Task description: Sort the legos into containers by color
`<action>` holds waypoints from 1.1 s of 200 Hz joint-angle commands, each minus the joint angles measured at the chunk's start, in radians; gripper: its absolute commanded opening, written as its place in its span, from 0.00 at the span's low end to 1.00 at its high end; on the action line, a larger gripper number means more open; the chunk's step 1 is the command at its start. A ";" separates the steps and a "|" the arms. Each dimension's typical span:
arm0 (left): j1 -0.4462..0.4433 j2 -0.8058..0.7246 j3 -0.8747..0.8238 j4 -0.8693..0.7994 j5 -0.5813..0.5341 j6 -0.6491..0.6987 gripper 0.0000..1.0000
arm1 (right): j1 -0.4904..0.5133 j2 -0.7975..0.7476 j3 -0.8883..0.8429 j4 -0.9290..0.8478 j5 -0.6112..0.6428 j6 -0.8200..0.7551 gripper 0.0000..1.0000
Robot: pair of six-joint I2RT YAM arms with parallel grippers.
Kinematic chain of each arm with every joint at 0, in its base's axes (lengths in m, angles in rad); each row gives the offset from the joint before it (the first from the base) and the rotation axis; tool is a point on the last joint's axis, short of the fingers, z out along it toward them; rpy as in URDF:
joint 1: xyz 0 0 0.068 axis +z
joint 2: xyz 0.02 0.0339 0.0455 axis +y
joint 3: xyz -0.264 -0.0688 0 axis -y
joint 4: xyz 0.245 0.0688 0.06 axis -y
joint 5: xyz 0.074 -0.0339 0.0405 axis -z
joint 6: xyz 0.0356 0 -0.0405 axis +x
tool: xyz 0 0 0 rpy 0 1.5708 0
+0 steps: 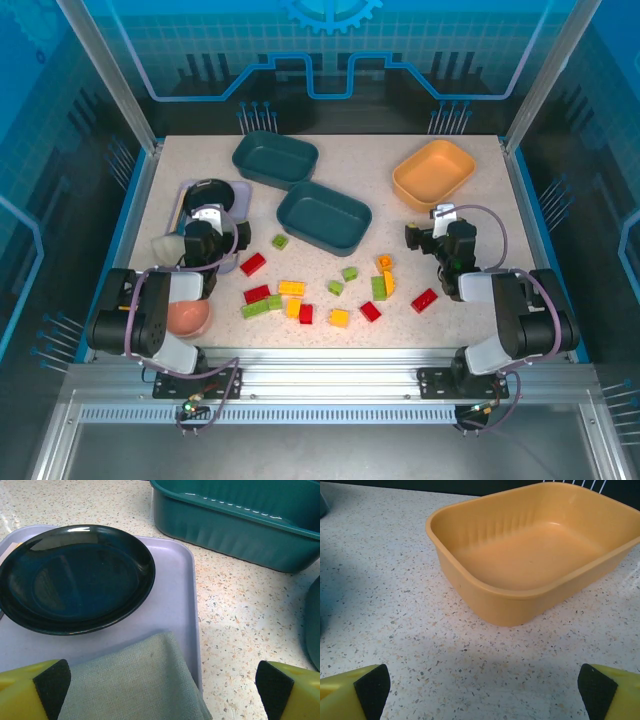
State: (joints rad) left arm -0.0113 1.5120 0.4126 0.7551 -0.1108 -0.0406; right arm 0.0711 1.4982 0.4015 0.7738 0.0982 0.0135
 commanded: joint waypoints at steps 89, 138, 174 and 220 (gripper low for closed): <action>-0.006 0.002 0.002 0.031 -0.007 0.028 0.99 | -0.012 0.008 0.023 -0.002 -0.011 -0.013 1.00; -0.005 0.004 0.002 0.031 -0.007 0.028 0.99 | -0.012 0.008 0.023 -0.002 -0.011 -0.013 1.00; -0.015 -0.048 0.047 -0.093 0.022 0.053 0.99 | -0.011 -0.011 0.037 -0.038 0.003 -0.007 1.00; -0.287 -0.271 0.424 -0.506 -0.355 0.070 0.99 | 0.152 -0.345 0.376 -0.497 0.229 -0.073 1.00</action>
State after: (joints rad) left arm -0.1619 1.3563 0.6331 0.4015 -0.2478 0.0048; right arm 0.1146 1.3441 0.5842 0.4309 0.1982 -0.0086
